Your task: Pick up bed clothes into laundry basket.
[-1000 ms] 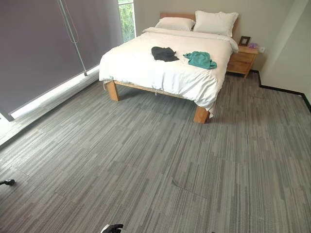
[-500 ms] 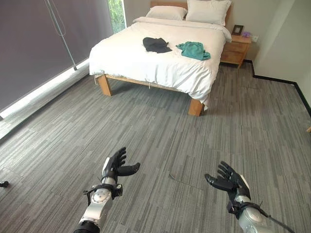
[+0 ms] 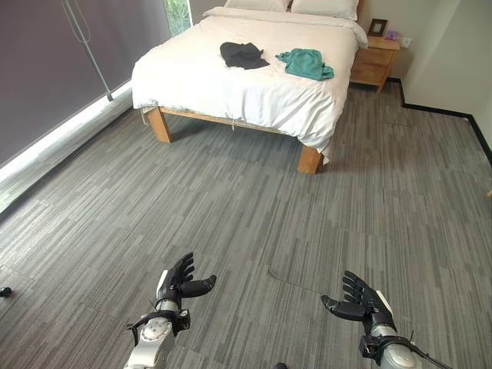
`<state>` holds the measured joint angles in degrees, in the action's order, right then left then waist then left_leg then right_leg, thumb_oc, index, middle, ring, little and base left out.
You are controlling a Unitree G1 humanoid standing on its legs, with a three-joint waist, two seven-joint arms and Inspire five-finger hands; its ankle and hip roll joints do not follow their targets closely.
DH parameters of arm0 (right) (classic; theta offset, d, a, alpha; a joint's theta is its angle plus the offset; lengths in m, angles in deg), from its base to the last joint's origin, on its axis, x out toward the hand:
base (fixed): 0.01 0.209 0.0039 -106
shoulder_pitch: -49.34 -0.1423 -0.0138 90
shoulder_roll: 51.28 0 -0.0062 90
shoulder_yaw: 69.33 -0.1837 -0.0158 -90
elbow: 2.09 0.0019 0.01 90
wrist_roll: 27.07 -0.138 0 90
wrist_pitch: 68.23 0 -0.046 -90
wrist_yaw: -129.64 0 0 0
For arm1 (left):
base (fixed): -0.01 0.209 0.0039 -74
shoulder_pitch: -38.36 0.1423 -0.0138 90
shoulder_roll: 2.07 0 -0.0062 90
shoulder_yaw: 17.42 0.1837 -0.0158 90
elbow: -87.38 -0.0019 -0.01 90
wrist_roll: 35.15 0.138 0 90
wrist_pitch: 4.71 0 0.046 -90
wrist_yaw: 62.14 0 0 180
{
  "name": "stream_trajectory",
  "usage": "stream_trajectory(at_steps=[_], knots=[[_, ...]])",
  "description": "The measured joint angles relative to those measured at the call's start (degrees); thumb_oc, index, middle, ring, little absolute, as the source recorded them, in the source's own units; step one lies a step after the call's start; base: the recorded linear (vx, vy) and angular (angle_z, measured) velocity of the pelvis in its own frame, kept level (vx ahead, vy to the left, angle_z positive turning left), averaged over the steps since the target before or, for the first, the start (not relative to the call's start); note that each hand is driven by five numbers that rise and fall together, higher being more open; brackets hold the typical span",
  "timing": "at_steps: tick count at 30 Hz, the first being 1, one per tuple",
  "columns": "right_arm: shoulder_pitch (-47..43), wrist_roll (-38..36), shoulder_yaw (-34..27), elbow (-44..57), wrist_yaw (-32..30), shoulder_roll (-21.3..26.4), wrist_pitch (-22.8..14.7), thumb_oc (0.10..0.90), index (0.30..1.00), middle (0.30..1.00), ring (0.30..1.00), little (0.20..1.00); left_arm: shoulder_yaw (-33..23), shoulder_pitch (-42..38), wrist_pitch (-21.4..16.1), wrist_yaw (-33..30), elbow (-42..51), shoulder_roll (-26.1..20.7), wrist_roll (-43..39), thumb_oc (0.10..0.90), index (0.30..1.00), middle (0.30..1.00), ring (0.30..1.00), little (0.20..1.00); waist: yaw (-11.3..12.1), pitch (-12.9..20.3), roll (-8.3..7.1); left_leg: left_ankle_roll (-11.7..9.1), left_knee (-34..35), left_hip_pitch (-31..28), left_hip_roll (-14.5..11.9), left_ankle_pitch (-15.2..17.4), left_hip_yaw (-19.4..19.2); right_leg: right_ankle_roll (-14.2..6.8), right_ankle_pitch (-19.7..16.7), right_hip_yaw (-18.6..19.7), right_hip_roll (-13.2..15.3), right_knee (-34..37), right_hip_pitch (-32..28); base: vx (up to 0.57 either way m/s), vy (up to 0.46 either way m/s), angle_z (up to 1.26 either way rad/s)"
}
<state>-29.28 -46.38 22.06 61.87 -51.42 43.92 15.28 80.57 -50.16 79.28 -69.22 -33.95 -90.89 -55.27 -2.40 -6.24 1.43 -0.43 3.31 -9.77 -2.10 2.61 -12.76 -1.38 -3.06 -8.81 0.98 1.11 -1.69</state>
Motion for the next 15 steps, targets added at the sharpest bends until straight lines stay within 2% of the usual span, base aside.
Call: stream_trajectory(at_steps=[9,15], knots=[[0.0,0.0,-0.2,4.3,0.0,-0.1,0.0,0.8,0.9,0.9,0.9,0.9,-0.4,0.5,0.0,-0.4,0.6,0.0,0.0,0.8,0.9,0.9,0.9,0.9,-0.1,-0.4,0.4,0.0,0.4,0.1,0.0,0.0,-1.2,-0.2,0.0,1.4,-0.3,0.2,0.8,0.05,0.017,-0.08],[-0.4,0.0,-0.3,5.4,0.1,0.0,-0.1,0.8,0.9,0.9,0.9,0.9,-2.0,0.2,0.0,-1.6,3.3,-0.2,-0.1,0.8,0.9,0.9,0.9,0.9,0.2,-2.0,1.52,0.1,1.0,1.1,0.1,0.0,-2.3,-0.7,0.4,2.2,-0.3,-1.4,3.2,0.09,0.059,-0.09]])
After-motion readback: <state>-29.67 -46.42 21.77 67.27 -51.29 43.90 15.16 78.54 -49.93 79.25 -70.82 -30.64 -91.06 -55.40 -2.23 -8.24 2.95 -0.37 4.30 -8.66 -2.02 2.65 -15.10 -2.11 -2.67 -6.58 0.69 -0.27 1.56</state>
